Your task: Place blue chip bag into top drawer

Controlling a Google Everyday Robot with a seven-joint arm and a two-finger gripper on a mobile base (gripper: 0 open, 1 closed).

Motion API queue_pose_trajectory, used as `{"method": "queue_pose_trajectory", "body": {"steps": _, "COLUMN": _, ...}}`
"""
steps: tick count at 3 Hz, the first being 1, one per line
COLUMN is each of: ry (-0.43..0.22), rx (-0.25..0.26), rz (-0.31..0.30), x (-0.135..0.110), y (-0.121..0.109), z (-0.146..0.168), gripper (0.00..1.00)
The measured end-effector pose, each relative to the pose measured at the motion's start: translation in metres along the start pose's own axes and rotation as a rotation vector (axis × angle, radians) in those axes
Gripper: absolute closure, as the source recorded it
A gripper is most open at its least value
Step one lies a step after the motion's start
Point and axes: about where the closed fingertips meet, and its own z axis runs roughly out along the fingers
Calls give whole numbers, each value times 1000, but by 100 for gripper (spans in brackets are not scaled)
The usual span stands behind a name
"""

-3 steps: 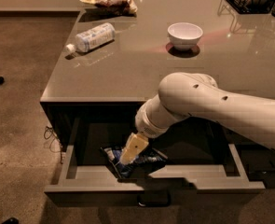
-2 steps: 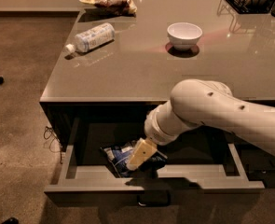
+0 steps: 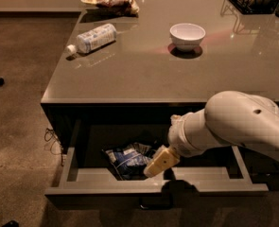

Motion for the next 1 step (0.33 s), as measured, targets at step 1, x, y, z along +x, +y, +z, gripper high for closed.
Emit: {"method": "queue_pose_trajectory", "body": {"steps": 1, "ry": -19, "rx": 105, "rz": -12, "x": -1, "y": -22, "z": -48, "gripper": 0}}
